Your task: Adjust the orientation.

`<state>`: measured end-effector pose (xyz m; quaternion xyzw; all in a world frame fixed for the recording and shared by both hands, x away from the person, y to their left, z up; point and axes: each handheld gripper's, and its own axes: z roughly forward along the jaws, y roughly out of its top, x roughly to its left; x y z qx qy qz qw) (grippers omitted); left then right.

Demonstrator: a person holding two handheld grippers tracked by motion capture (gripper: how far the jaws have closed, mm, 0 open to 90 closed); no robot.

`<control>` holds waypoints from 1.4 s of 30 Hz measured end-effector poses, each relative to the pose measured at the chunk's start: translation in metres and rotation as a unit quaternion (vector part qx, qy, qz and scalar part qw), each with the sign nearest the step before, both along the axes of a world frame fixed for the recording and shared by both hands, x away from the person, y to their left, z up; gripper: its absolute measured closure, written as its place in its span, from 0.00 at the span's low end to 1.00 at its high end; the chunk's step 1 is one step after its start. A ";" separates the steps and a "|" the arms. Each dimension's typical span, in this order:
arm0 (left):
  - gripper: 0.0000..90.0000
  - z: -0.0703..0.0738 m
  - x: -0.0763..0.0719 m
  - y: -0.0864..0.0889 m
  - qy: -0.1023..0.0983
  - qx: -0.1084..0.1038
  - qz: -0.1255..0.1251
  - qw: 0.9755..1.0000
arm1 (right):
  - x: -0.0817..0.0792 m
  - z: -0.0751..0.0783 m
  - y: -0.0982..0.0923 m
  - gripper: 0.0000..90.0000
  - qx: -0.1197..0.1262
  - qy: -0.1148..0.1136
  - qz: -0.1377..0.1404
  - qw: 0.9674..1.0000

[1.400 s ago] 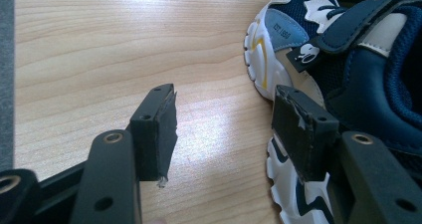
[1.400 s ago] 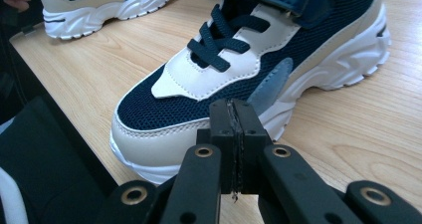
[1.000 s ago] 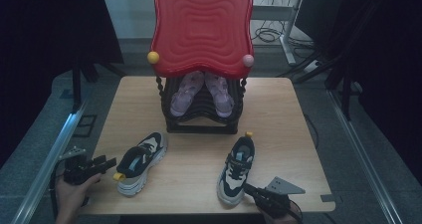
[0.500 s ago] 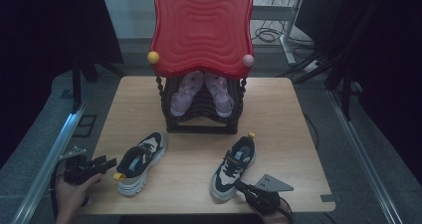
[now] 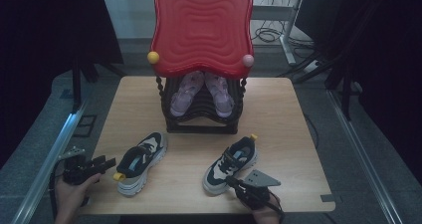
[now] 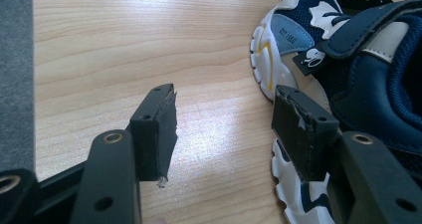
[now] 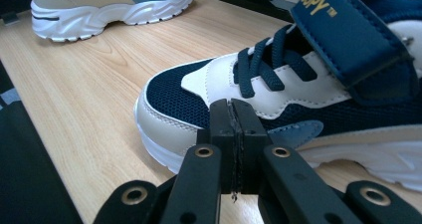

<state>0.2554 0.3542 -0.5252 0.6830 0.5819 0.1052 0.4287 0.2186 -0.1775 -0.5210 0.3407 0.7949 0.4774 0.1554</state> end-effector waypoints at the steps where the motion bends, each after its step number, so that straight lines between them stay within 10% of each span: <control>1: 0.48 0.000 0.000 0.000 0.000 0.000 0.000 1.000 | 0.000 0.000 0.001 0.99 -0.002 0.000 -0.001 1.000; 42: 0.48 -0.003 0.001 0.000 0.005 0.001 -0.001 1.000 | 0.031 -0.005 0.058 0.99 -0.008 -0.019 -0.003 1.000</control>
